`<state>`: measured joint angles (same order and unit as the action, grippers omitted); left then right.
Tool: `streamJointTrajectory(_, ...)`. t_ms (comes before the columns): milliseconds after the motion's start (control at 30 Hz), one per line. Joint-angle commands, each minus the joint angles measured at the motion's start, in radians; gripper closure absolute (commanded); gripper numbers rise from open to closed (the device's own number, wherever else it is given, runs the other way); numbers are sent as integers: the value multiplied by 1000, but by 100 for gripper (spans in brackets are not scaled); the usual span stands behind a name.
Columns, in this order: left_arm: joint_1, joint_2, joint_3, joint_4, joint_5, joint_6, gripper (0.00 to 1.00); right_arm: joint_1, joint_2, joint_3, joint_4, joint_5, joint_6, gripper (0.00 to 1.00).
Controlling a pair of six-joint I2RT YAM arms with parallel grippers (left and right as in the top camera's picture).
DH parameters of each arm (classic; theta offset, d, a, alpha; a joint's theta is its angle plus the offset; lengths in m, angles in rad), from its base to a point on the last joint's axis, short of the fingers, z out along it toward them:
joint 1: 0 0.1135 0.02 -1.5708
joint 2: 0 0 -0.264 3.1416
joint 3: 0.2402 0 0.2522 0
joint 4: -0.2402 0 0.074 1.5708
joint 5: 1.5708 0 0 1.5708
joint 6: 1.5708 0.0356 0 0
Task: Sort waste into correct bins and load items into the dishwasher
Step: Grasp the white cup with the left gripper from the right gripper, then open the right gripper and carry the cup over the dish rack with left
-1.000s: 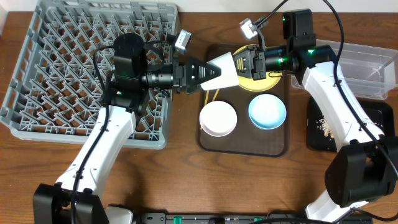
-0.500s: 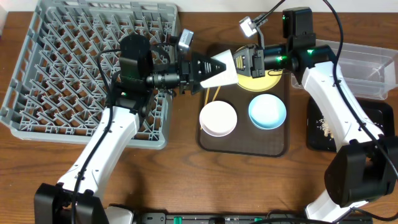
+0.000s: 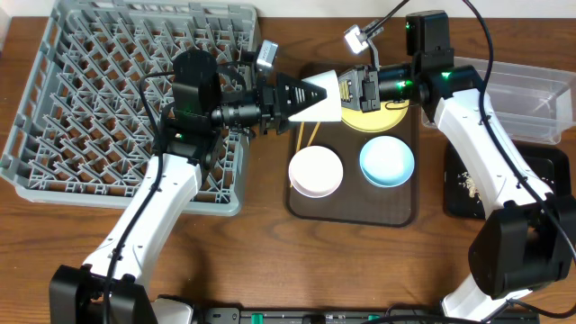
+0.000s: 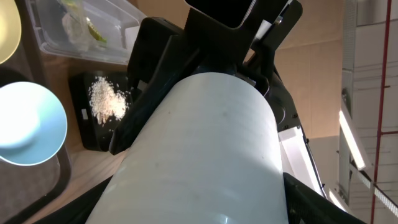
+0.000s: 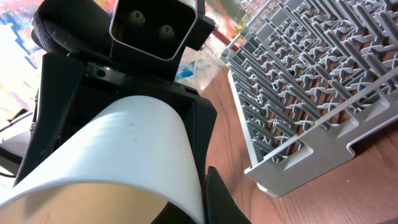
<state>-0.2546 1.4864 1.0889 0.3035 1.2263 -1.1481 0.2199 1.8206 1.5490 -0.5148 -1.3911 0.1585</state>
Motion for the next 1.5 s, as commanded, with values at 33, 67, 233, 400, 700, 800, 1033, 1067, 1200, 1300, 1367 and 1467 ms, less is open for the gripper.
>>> streamJointTrajectory(33, -11, 4, 15, -2, -50, -9, 33, 45, 1, -4, 3, 3, 5, 99)
streamJointTrajectory(67, -11, 4, 15, -2, -50, -8, 34, 47, 1, -4, 3, 3, 5, 99)
streamJointTrajectory(233, -11, 4, 15, -3, -50, 93, 47, 51, 1, -4, -9, 34, 4, 98)
streamJointTrajectory(400, -11, 4, 15, -3, -50, 195, 63, 49, 1, -4, -58, 101, -3, 92)
streamJointTrajectory(700, -11, 4, 15, -10, -49, 265, 81, 45, 1, -4, -146, 165, -45, 92)
streamJointTrajectory(800, -10, 4, 15, -10, -50, 266, 86, 34, 1, -4, -166, 168, -45, 92)
streamJointTrajectory(1033, -10, 4, 15, -10, -53, 312, 88, -26, 1, -4, -245, 166, -50, 94)
streamJointTrajectory(1067, -10, 4, 15, -11, -58, 322, 88, -37, 1, -4, -261, 161, -64, 93)
streamJointTrajectory(1200, -10, 4, 15, -58, -114, 388, 88, -86, 1, -4, -321, 152, -105, 91)
streamJointTrajectory(1300, -10, 4, 15, -132, -171, 448, 88, -120, 1, -4, -360, 152, -126, 90)
streamJointTrajectory(1367, -10, 4, 15, -165, -194, 483, 88, -143, 1, -4, -388, 152, -145, 84)
streamJointTrajectory(1467, -4, 4, 15, -176, -219, 506, 88, -174, 1, -4, -431, 153, -182, 73)
